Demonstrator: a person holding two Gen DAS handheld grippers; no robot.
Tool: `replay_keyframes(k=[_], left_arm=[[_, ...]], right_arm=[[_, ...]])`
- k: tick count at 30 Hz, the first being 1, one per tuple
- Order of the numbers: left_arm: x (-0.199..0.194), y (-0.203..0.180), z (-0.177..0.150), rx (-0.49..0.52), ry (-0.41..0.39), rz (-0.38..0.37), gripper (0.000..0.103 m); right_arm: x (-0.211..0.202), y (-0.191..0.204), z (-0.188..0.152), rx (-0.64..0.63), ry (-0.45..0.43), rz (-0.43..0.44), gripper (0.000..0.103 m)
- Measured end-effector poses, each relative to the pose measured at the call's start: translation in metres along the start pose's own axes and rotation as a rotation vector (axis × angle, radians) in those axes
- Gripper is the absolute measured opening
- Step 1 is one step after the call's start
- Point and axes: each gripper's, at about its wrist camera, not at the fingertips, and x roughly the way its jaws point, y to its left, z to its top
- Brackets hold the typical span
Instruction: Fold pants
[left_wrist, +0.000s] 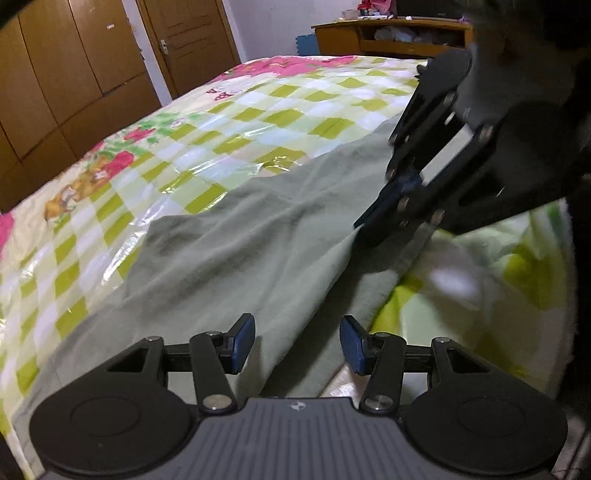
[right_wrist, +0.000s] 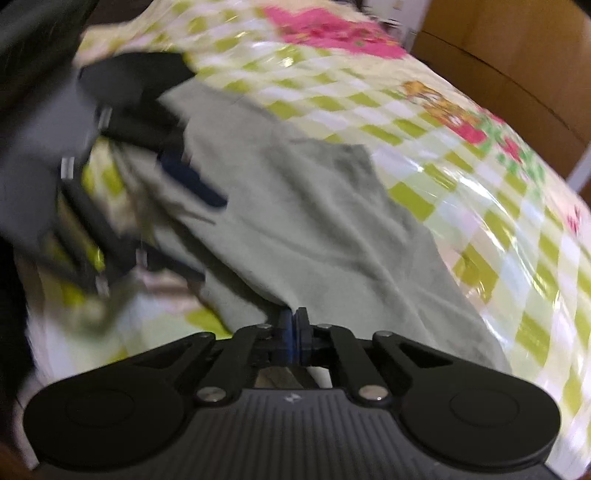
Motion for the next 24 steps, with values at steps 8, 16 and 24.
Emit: replay_keyframes(k=[8, 16, 24], left_arm=[[0.001, 0.001, -0.014, -0.021, 0.077, -0.022, 0.033], [-0.016, 0.015, -0.020, -0.104, 0.058, -0.058, 0.038], [-0.020, 0.051, -0.020, -0.247, -0.035, -0.042, 0.044]], right_arm=[[-0.015, 0.009, -0.003, 0.014, -0.011, 0.063, 0.001], [-0.013, 0.011, -0.006, 0.047, -0.005, 0.073, 0.013], [-0.015, -0.048, 0.038, 0.209, -0.111, 0.111, 0.024]])
